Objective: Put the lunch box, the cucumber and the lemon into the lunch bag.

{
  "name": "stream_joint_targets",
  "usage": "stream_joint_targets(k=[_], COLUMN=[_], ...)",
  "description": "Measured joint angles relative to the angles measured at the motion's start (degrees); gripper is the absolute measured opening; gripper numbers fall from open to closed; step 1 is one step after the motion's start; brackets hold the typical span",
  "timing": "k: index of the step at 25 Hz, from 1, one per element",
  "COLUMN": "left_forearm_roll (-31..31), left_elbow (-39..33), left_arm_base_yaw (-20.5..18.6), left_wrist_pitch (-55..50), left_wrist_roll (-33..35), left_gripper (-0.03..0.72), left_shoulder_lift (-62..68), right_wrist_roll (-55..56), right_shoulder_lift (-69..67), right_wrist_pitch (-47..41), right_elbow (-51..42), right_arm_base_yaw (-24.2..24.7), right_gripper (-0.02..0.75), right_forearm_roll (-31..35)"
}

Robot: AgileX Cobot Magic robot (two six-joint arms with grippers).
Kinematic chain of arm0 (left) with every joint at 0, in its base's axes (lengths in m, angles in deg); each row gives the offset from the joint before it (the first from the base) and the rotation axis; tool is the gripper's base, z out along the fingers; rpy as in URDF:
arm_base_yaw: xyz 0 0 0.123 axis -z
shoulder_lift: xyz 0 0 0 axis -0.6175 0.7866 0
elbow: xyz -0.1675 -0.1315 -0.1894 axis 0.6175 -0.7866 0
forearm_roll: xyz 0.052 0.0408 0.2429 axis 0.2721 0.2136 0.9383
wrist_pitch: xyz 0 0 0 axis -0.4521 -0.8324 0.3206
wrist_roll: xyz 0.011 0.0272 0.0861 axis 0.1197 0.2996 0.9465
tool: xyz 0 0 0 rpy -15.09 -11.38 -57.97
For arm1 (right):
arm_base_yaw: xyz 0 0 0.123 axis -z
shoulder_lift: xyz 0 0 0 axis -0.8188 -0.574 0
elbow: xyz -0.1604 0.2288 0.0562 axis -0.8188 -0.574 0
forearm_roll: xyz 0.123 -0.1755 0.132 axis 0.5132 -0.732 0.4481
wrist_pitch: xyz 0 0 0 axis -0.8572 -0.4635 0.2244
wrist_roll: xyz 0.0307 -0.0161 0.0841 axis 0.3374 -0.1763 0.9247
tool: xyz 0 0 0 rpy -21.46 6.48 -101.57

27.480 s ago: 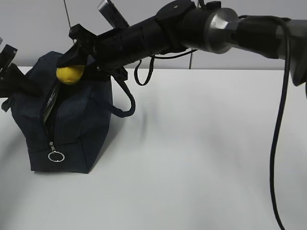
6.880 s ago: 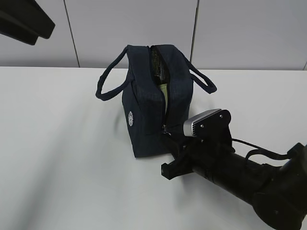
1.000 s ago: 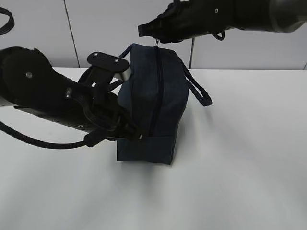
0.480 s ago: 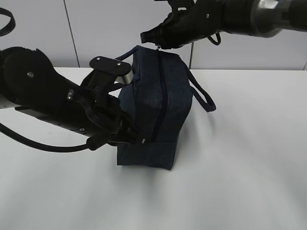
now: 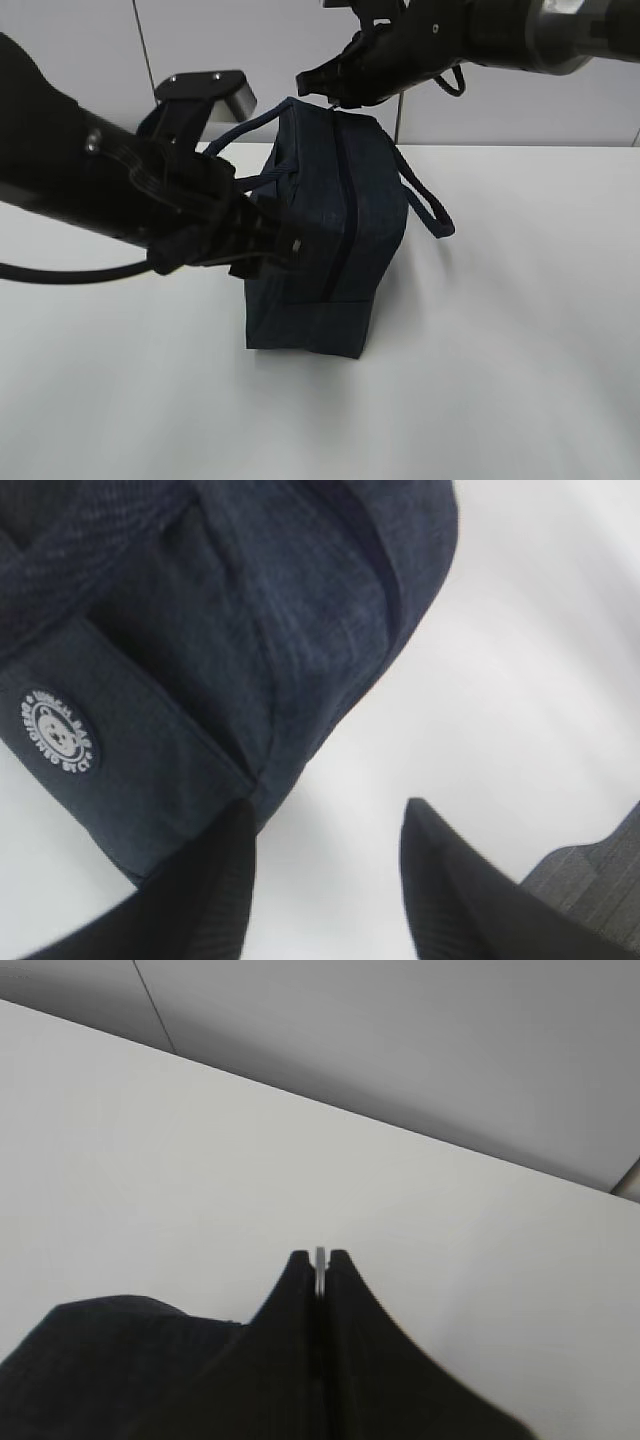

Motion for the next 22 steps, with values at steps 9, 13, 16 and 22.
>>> stream_joint_targets(k=[9, 13, 16, 22], left_forearm_roll=[-5.7, -7.43, -7.57, -7.8], left_elbow=[11.11, 16.88, 21.58, 30.0], left_arm_base_yaw=[-10.41, -14.45, -14.8, -14.8], left_wrist_pitch=[-9.24, -15.55, -18.92, -22.9], left_wrist_roll=[-1.77, -1.89, -1.89, -1.89], left_gripper=[0.39, 0.391, 0.392, 0.392], left_shoulder_lift=[-0.24, 4.1, 7.31, 14.1], right_wrist_roll=[0.0, 0.0, 0.0, 0.0], right_shoulder_lift=[0.04, 0.04, 0.04, 0.04], right_wrist_pitch=[-1.32, -1.66, -1.81, -2.49], right_elbow=[0.0, 0.0, 0.0, 0.07], right_arm_base_yaw=[0.0, 0.0, 0.0, 0.0], right_gripper=[0.0, 0.0, 0.0, 0.0], right_forearm_roll=[0.0, 0.0, 0.0, 0.09])
